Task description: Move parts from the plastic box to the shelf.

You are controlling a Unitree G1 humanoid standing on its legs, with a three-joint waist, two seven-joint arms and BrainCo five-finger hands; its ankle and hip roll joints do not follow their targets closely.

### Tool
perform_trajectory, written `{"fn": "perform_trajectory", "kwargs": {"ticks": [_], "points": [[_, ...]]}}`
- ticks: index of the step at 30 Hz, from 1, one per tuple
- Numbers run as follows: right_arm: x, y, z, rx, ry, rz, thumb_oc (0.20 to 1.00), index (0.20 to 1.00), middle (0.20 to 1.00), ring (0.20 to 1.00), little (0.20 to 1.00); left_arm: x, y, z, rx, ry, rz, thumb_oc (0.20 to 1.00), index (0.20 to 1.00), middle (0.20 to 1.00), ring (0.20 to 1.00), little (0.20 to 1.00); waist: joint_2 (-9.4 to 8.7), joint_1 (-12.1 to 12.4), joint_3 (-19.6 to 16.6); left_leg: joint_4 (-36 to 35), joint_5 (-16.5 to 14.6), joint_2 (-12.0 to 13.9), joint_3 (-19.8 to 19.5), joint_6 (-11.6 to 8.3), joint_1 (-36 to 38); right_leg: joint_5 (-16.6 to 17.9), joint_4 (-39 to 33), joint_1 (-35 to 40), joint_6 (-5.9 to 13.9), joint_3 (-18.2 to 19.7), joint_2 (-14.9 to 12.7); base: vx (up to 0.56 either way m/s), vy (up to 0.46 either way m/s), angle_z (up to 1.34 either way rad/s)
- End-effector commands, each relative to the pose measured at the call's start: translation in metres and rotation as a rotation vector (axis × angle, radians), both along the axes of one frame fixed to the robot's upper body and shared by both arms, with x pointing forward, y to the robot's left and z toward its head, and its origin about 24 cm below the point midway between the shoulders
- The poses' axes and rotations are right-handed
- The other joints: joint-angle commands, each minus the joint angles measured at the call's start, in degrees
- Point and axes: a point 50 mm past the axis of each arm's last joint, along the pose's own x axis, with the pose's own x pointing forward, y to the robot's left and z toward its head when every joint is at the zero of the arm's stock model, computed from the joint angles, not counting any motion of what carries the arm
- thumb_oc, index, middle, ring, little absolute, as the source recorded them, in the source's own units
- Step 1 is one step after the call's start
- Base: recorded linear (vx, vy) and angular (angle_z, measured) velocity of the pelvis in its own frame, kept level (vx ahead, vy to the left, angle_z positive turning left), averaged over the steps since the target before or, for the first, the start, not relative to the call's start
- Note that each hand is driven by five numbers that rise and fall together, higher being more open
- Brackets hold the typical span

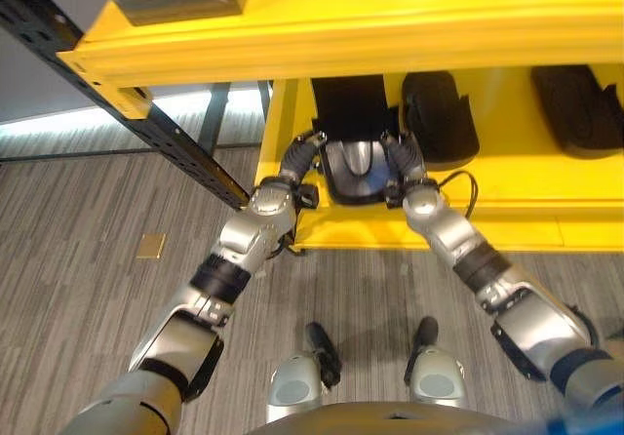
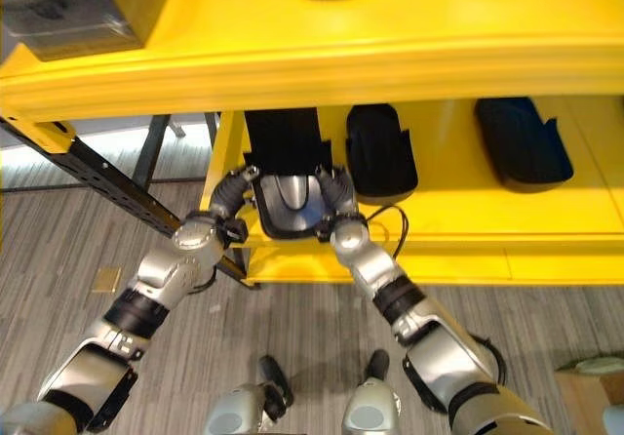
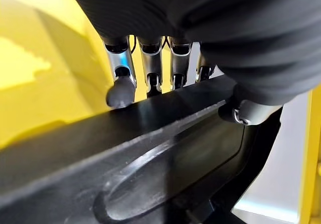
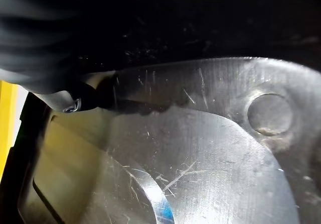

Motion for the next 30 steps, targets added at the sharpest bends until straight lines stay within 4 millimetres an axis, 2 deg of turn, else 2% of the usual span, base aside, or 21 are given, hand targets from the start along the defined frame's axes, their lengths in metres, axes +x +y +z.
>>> {"fn": "perform_trajectory", "kwargs": {"ticks": [1,2,4,5,7,12,17,30], "points": [[0.016,0.028,0.081,0.217,-0.172,0.054,0.2,0.2,0.2,0.2,0.2,-0.007,-0.051,0.058,-0.17,-0.223,-0.183,0.2,0.2,0.2,0.2,0.2,-0.19,2.34,1.01,2.17,-3.0,1.16,-4.78,-3.94,-2.45,-6.53,6.41,-5.76,3.31,1.76,-2.71,-0.15,0.088,-0.05],[0.018,0.031,0.097,0.223,-0.212,0.07,0.2,0.2,0.2,0.2,0.2,-0.002,-0.051,0.071,-0.165,-0.255,-0.159,0.2,0.2,0.2,0.2,0.2,-0.14,2.35,2.46,3.1,-2.63,1.88,-4.63,-4.32,-4.39,-6.49,7.56,-7.92,3.05,1.84,-3.01,-0.12,0.075,0.01],[0.018,0.032,0.102,0.228,-0.221,0.078,0.2,0.2,0.2,0.2,0.2,-0.001,-0.051,0.076,-0.168,-0.265,-0.15,0.2,0.2,0.2,0.2,0.2,-0.13,2.35,2.92,3.33,-2.53,2.05,-4.63,-4.42,-5.06,-6.51,7.93,-8.67,2.98,1.91,-3.07,-0.1,0.034,0.01],[0.019,0.034,0.114,0.228,-0.247,0.097,0.2,0.2,0.2,0.2,0.2,0.003,-0.049,0.088,-0.161,-0.292,-0.111,0.2,0.2,0.2,0.2,0.2,-0.12,2.5,3.97,4.07,-2.23,2.5,-4.67,-4.66,-6.7,-6.44,8.91,-10.41,2.8,2.02,-3.27,-0.09,0.028,0.02],[0.018,0.039,0.128,0.221,-0.28,0.118,0.2,0.2,0.2,0.2,0.2,0.005,-0.047,0.099,-0.169,-0.306,-0.071,0.2,0.2,0.2,0.2,0.2,-0.19,2.77,5.01,4.78,-1.94,2.99,-4.74,-4.99,-8.31,-6.29,10.03,-12.24,2.78,1.96,-3.56,-0.09,0.015,0.09],[0.015,0.047,0.145,0.223,-0.318,0.128,0.2,0.2,0.2,0.2,0.2,0.01,-0.04,0.115,-0.174,-0.335,0.029,0.2,0.2,0.2,0.2,0.2,-0.58,3.41,6.95,6.75,-1.7,3.96,-5.32,-5.46,-11.79,-6.18,12.48,-15.76,2.71,1.96,-4.07,-0.07,-0.027,0.12],[0.013,0.051,0.145,0.277,-0.299,0.125,0.2,0.2,0.2,0.2,0.2,0.01,-0.037,0.12,-0.154,-0.344,0.063,0.2,0.2,0.2,0.2,0.2,-0.8,3.74,7.86,7.51,-1.64,4.39,-5.62,-5.67,-12.99,-6.19,13.39,-16.74,2.76,1.58,-4.45,-0.04,-0.032,0.12],[0.008,0.057,0.128,0.429,-0.241,0.114,0.2,0.2,0.2,0.2,0.2,0.015,-0.019,0.122,-0.094,-0.366,0.198,0.2,0.2,0.2,0.2,0.2,-0.76,3.97,8.59,9.23,-1.36,5.88,-5.25,-6.14,-15.73,-6.37,16.04,-19.88,2.68,1.48,-5.66,0.0,0.008,0.06]]}}
